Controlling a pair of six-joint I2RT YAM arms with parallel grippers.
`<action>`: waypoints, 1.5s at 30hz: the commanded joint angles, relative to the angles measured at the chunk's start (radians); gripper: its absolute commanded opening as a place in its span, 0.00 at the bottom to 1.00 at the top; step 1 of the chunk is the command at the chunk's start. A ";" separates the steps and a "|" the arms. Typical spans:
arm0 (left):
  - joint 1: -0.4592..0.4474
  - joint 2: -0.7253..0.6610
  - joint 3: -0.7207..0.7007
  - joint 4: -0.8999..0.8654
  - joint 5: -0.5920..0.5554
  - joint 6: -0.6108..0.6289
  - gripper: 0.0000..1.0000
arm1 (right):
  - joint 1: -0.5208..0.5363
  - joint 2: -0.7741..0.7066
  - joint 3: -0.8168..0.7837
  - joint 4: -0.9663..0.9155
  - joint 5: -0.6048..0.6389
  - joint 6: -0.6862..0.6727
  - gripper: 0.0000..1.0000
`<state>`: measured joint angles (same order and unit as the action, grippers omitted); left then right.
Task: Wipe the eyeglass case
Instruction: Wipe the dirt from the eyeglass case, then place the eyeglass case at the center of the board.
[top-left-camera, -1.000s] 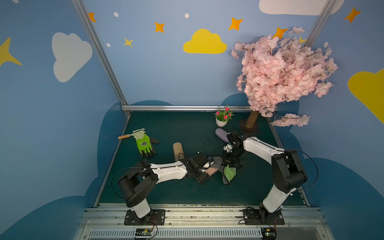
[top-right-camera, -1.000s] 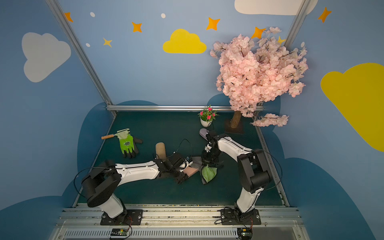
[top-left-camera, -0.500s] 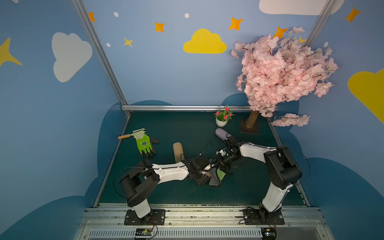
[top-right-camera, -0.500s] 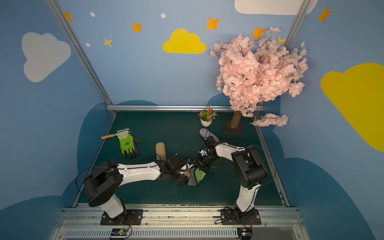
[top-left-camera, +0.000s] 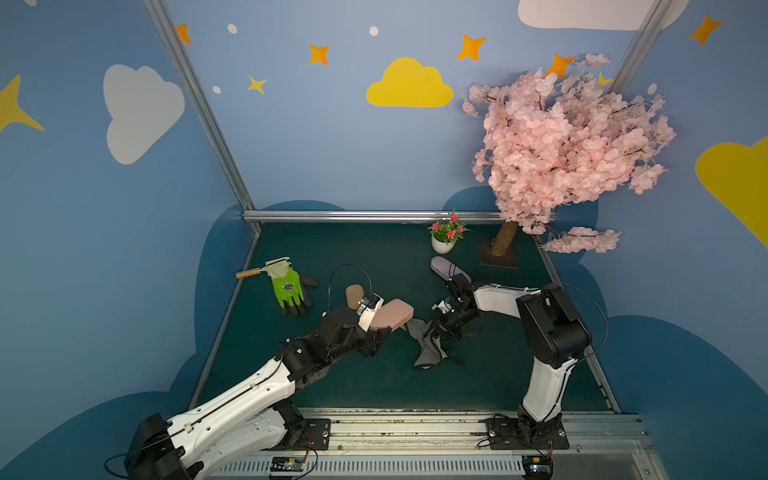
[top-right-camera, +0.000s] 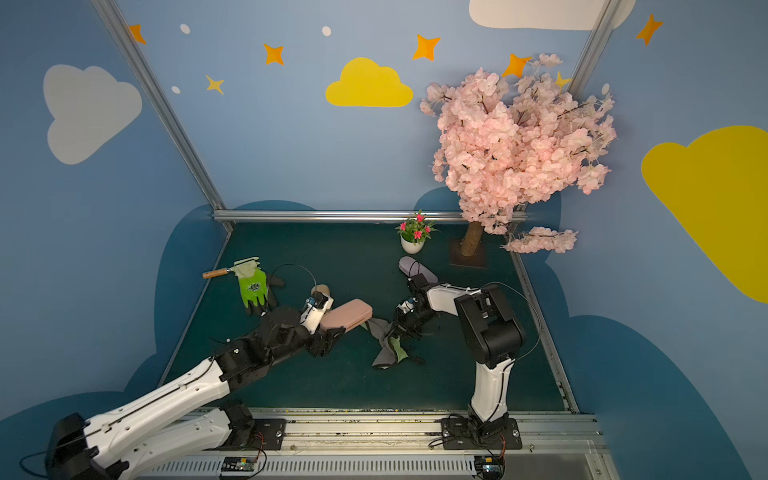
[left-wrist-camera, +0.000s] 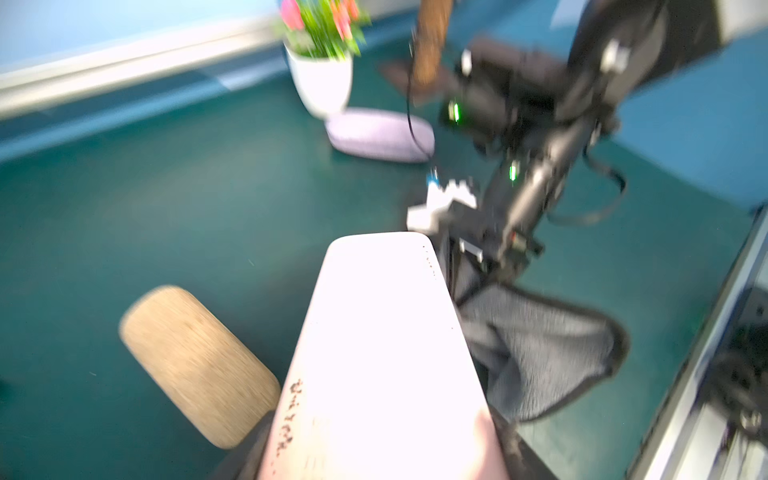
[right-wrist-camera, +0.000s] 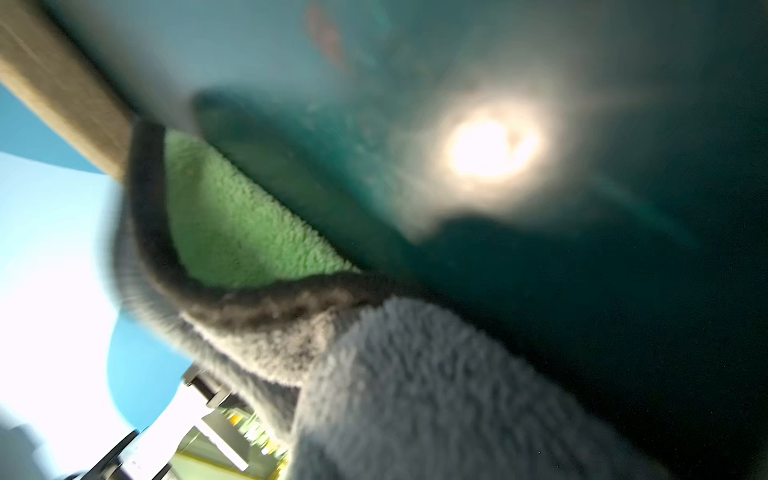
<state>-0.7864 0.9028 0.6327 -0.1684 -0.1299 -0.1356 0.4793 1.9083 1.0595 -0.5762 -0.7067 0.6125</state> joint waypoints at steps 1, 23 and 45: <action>0.018 0.034 0.012 0.029 0.028 0.006 0.41 | 0.052 0.042 0.003 -0.144 0.238 -0.019 0.00; -0.018 0.632 0.147 0.330 0.193 0.039 0.34 | -0.198 -0.324 0.416 -0.539 0.260 -0.166 0.00; 0.001 0.721 0.146 0.155 0.284 0.126 0.62 | 0.022 0.093 0.156 -0.038 0.002 0.108 0.00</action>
<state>-0.7837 1.6295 0.7868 0.0105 0.1093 -0.0177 0.5083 1.9282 1.2434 -0.6060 -0.7464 0.7349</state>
